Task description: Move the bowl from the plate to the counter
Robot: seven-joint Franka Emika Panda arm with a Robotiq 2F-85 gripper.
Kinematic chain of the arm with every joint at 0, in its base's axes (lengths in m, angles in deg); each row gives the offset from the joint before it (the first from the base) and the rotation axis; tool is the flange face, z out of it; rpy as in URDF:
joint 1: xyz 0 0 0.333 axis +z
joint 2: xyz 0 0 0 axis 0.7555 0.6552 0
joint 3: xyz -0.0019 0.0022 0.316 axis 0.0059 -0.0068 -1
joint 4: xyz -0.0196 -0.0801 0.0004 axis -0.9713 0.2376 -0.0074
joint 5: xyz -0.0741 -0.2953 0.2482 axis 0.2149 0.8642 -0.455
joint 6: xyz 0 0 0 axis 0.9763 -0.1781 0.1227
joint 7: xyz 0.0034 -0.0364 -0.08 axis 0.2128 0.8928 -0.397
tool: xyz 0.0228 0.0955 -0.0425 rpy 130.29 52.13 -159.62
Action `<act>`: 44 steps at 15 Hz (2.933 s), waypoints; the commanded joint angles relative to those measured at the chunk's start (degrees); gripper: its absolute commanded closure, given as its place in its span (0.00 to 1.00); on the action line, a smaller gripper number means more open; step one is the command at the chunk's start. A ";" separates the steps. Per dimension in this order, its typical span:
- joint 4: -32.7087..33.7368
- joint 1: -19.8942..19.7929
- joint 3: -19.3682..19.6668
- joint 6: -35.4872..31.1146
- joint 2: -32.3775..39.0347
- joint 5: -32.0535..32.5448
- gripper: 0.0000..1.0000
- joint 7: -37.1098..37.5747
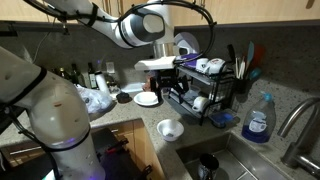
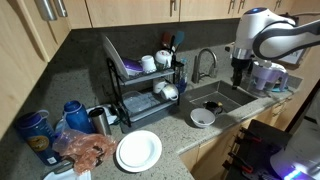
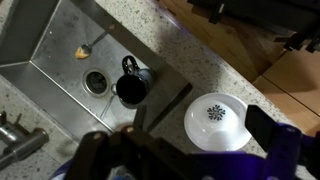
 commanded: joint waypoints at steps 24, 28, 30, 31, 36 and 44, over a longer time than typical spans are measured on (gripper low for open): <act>5.08 12.53 -4.16 -4.72 10.44 -31.10 0.00 4.64; 5.93 14.44 -4.13 -11.24 15.47 -42.32 0.00 2.99; 6.84 16.19 -3.99 -14.14 18.77 -47.83 0.00 1.31; 7.46 17.10 -3.92 -15.00 20.45 -50.47 0.00 0.14; 12.22 19.96 -6.15 -16.44 29.08 -62.18 0.00 -6.41; 24.02 17.48 -13.64 -15.86 46.44 -68.88 0.00 -8.57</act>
